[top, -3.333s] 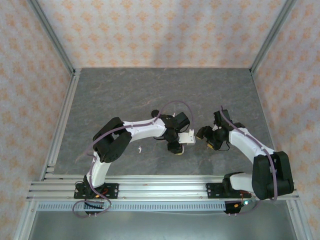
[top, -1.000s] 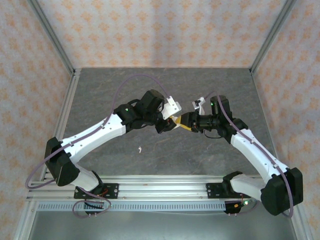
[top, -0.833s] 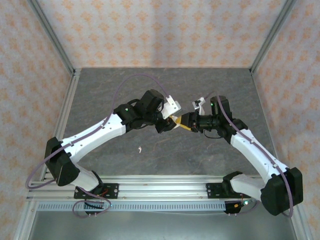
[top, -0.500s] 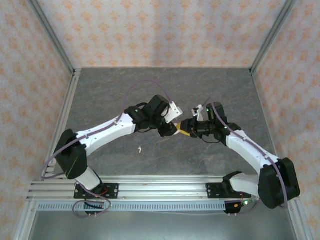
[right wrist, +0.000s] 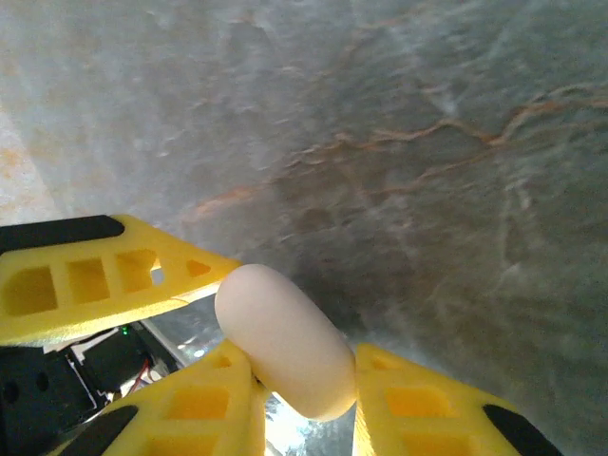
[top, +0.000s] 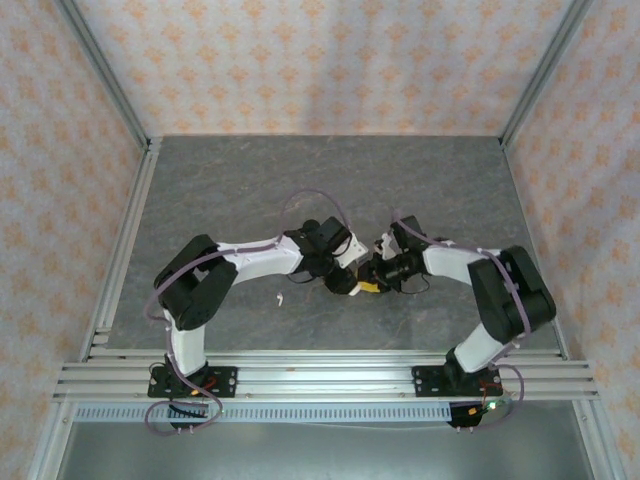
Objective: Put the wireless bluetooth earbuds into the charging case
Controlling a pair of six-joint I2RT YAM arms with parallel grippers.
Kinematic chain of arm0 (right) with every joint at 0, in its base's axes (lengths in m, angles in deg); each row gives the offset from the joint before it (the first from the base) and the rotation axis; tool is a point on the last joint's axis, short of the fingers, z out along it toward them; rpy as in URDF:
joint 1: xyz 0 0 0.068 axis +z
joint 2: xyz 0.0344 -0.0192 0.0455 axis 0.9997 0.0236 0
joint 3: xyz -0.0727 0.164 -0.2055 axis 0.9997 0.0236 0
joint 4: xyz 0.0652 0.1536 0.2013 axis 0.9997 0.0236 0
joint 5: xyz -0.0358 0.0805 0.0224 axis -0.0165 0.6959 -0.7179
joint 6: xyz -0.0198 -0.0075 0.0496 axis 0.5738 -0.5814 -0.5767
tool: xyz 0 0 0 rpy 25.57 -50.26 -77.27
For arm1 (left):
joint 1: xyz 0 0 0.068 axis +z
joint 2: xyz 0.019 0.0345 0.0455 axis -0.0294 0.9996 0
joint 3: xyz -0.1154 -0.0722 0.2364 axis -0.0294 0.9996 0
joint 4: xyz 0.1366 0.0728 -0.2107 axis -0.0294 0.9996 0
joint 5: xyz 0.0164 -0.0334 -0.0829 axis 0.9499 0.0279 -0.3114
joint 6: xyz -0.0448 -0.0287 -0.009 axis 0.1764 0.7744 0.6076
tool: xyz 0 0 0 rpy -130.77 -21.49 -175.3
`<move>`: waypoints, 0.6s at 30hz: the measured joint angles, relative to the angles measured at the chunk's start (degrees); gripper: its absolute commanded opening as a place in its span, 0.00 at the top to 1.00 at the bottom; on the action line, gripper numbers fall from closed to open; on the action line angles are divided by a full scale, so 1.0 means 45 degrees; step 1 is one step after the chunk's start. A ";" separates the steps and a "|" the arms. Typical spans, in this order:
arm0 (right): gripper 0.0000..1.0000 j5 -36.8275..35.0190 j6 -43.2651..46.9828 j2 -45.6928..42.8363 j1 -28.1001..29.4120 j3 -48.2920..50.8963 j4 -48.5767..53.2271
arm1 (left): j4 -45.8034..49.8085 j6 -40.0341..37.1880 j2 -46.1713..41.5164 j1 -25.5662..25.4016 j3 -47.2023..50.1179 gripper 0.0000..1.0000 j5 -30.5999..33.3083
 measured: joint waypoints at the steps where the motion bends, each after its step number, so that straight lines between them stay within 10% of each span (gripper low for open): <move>1: 0.76 0.0073 0.0117 0.0228 -0.0034 -0.0194 0.0146 | -0.0058 0.0107 0.0029 0.0005 0.0005 0.62 0.0029; 10: 0.65 -0.0160 0.0767 0.0403 -0.0078 -0.0709 0.1180 | -0.0374 0.0219 -0.0141 0.0010 0.0219 0.32 0.1059; 18: 0.54 -0.0369 0.0884 0.0044 -0.0423 -0.0704 0.1977 | -0.0282 0.0316 -0.0529 -0.0209 0.0219 0.30 0.1885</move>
